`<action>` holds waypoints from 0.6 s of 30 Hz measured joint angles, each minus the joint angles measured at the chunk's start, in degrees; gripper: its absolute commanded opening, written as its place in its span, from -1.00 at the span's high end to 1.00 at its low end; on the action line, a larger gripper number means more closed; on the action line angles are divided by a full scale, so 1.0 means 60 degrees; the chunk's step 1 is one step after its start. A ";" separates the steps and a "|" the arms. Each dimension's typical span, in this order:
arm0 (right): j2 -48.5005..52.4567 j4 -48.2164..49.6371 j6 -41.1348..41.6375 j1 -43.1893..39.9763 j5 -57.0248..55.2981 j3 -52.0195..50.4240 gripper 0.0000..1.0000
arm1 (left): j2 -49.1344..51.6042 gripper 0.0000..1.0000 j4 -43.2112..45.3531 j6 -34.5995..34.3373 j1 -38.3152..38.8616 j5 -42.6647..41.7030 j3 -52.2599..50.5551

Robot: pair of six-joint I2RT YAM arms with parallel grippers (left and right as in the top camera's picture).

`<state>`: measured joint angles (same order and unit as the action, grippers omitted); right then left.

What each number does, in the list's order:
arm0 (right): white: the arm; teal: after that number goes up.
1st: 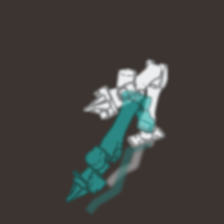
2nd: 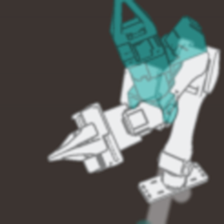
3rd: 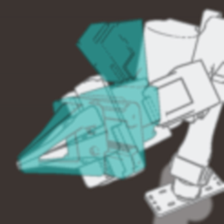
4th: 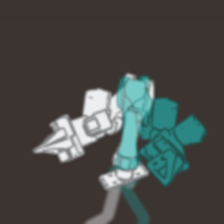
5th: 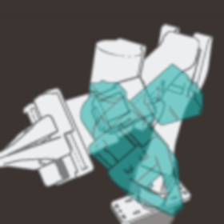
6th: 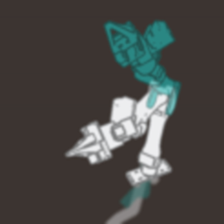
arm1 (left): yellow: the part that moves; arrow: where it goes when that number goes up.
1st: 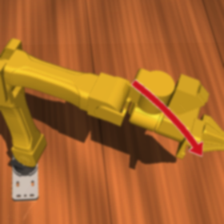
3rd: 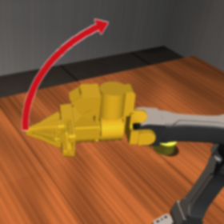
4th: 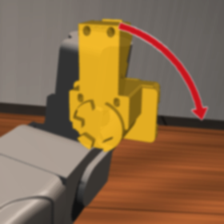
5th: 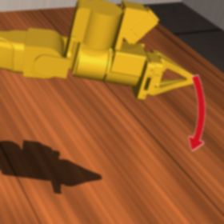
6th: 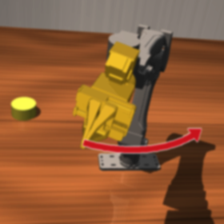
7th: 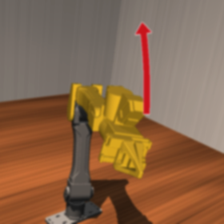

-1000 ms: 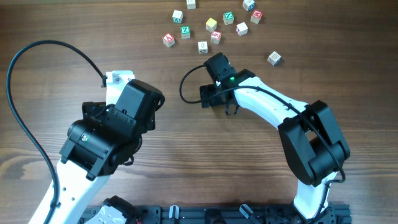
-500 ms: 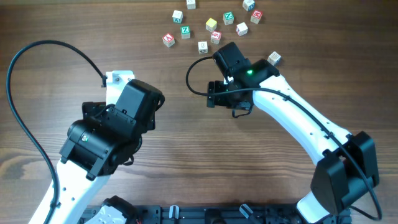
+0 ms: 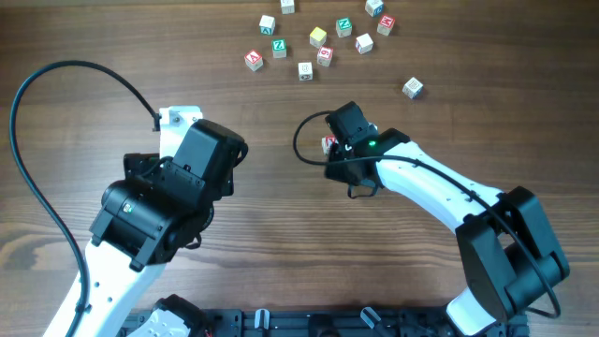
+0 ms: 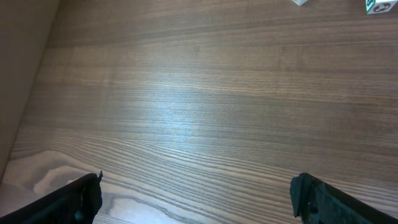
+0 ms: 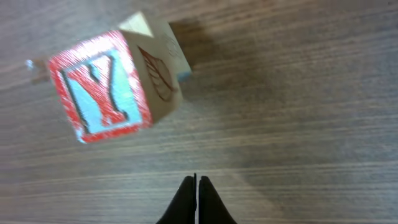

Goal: Form a tower

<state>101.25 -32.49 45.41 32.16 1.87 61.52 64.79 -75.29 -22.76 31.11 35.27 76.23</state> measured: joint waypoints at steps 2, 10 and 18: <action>0.0000 0.0229 0.0007 0.0000 -0.0011 0.0000 0.91 | 0.0000 -1.00 0.0000 0.0000 0.0000 0.0004 0.0000; 0.0000 0.0867 0.0073 0.0000 -0.0368 0.0000 0.91 | 0.0000 -1.00 0.0000 0.0000 0.0000 0.0004 0.0000; 0.0000 0.1096 0.0076 0.0000 -0.0619 0.0000 0.91 | 0.0004 -1.00 0.0000 0.0000 0.0000 0.0000 0.0000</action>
<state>101.25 -25.91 45.87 32.16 -1.85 61.52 64.82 -75.29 -22.76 31.11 35.27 76.23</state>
